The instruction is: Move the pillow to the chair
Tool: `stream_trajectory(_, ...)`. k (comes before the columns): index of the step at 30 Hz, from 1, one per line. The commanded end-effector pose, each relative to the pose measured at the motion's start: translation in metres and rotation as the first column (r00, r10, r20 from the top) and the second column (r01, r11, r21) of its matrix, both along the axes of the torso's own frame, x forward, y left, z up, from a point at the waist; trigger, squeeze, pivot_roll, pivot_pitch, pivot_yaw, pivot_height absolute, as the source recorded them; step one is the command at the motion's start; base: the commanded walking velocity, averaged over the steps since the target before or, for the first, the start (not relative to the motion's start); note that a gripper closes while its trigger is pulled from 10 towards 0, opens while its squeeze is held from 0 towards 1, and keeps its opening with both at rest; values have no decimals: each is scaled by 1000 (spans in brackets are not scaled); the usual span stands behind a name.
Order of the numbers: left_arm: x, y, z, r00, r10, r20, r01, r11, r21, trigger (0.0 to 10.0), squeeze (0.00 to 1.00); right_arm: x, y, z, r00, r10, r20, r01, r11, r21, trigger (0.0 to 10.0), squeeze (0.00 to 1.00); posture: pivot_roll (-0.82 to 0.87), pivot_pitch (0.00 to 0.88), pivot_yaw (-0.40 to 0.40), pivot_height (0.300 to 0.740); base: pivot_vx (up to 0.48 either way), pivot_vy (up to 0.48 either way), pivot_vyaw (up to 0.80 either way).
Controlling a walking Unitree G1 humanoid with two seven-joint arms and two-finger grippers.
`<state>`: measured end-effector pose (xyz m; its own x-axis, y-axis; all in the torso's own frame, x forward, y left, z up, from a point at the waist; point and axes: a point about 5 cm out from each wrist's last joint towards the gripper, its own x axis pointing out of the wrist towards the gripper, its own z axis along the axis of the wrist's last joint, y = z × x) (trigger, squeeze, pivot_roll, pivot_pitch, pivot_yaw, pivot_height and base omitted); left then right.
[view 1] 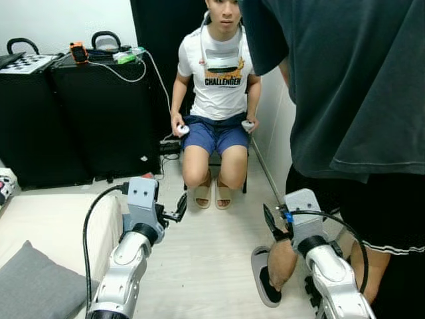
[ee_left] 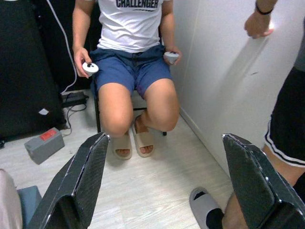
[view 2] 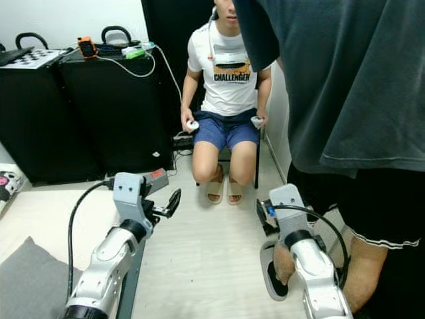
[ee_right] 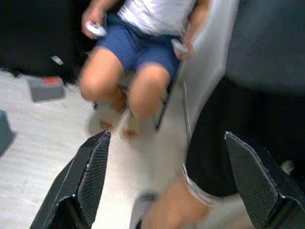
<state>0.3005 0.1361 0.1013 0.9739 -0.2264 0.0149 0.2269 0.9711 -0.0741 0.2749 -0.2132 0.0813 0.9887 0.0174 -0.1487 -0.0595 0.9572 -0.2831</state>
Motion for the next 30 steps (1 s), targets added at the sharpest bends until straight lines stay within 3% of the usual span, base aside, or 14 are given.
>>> stream_trajectory(1,0,8,-3,1000,19,-9,-19,1000,7,10000,0,-4,-10,-10,998,-59,-37,60,998,25,10000,0,-4,0,32,740,0,0,0)
stream_trajectory(4,1,11,-5,1000,26,-16,-26,1000,7,10000,0,-9,-21,-20,989,-108,-98,111,993,32,10000,0,-6,0,33,740,0,0,0)
stream_trajectory(14,1,12,-6,999,28,-18,-28,1000,7,10000,0,-10,-24,-22,987,-118,-112,123,992,39,10000,0,-6,0,33,740,0,0,0)
stream_trajectory(15,0,28,-28,992,79,-103,-76,997,34,10000,0,-24,-38,-54,955,-188,-230,202,979,37,10000,0,-13,0,30,740,0,0,0)
stream_trajectory(16,0,28,-28,992,79,-103,-76,997,34,10000,0,-24,-38,-54,955,-188,-230,202,979,37,10000,0,-13,0,30,740,0,0,0)
stream_trajectory(18,-11,60,-71,942,184,-282,-160,981,106,10000,0,-56,-53,-100,870,-271,-411,320,946,53,10000,0,-11,0,33,740,0,0,0)
stream_trajectory(19,-11,60,-71,942,184,-282,-160,981,106,10000,0,-56,-53,-100,870,-271,-411,320,946,53,10000,0,-11,0,33,740,0,0,0)
stream_trajectory(20,-17,69,-83,919,214,-332,-178,975,134,10000,0,-65,-55,-110,845,-284,-453,348,935,63,10000,0,-11,0,33,740,0,0,0)
stream_trajectory(22,-24,75,-96,886,239,-397,-190,969,160,10000,0,-70,-52,-117,832,-283,-477,347,936,50,10000,0,-11,0,34,740,0,0,0)
stream_trajectory(26,-26,77,-100,877,245,-414,-193,967,163,10000,0,-71,-51,-118,828,-286,-481,346,937,38,10000,0,-11,0,34,740,0,0,0)
stream_trajectory(30,-36,85,-115,827,287,-484,-233,957,171,10000,0,-82,-42,-133,799,-273,-536,353,934,51,10000,0,-11,0,38,740,0,0,0)
